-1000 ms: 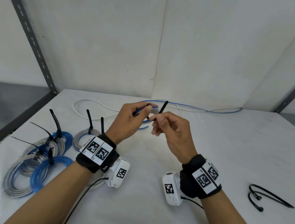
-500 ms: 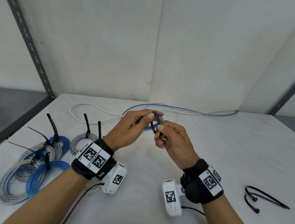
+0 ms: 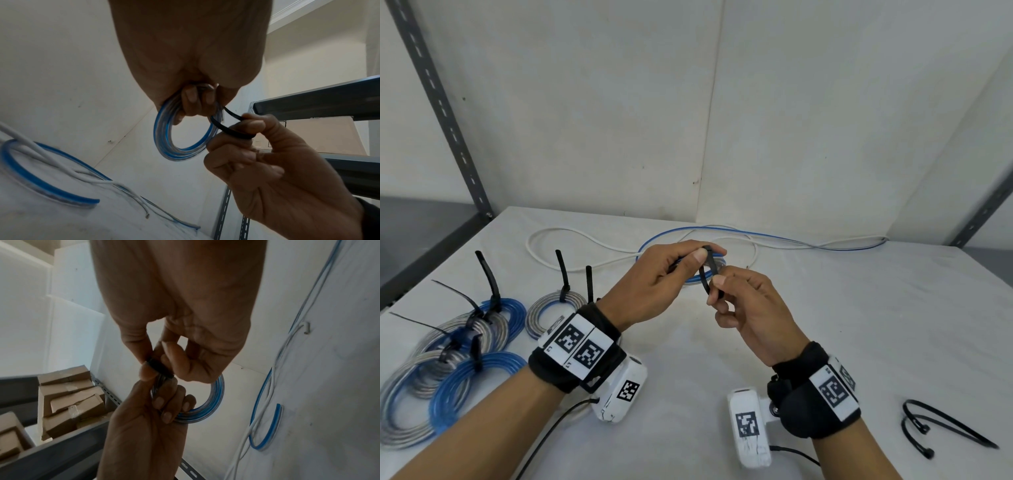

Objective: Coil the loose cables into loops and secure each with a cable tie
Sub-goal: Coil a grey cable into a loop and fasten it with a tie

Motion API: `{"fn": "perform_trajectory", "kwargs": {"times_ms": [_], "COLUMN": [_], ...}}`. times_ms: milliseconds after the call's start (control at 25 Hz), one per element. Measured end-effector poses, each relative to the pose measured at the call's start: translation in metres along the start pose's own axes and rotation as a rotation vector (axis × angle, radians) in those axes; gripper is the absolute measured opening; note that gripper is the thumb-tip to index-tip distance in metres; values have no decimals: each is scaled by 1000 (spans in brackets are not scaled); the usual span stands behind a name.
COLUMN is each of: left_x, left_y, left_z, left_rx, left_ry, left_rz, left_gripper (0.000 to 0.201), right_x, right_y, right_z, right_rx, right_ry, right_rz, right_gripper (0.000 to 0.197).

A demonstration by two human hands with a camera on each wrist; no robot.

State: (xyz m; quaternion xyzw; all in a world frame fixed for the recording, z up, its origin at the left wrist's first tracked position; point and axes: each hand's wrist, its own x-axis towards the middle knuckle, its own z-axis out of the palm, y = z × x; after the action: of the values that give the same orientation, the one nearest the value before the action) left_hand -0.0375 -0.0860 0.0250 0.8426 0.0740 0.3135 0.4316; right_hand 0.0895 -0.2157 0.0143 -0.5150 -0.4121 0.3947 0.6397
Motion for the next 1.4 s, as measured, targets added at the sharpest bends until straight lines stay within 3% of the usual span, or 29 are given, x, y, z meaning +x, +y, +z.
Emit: {"fn": "perform_trajectory", "kwargs": {"times_ms": [240,640,960,1120,1320,1400], "left_x": [0,-1,-1,-1,1,1], "left_y": [-5,0,-4,1,2,8], "left_z": [3,6,4,6,8,7], "left_rx": [-4,-4,59,19,20,-34], "left_ry": [-13,-3,-6,-19,-78,-62], "left_rz": [27,44,64,52,69,43], "left_gripper": [33,34,33,31,29,33], "right_x": [0,1,-1,-3,-4,-2], "right_y": [-7,-8,-6,-3,1,1], "right_z": [-3,-5,-4,3,10,8], "right_rx": [164,184,-38,-177,-133,-197], "right_ry": [7,25,145,148,287,414], "right_rz": [118,127,-35,-108,-151,-205], "right_gripper": [22,24,40,35,32,26]}}
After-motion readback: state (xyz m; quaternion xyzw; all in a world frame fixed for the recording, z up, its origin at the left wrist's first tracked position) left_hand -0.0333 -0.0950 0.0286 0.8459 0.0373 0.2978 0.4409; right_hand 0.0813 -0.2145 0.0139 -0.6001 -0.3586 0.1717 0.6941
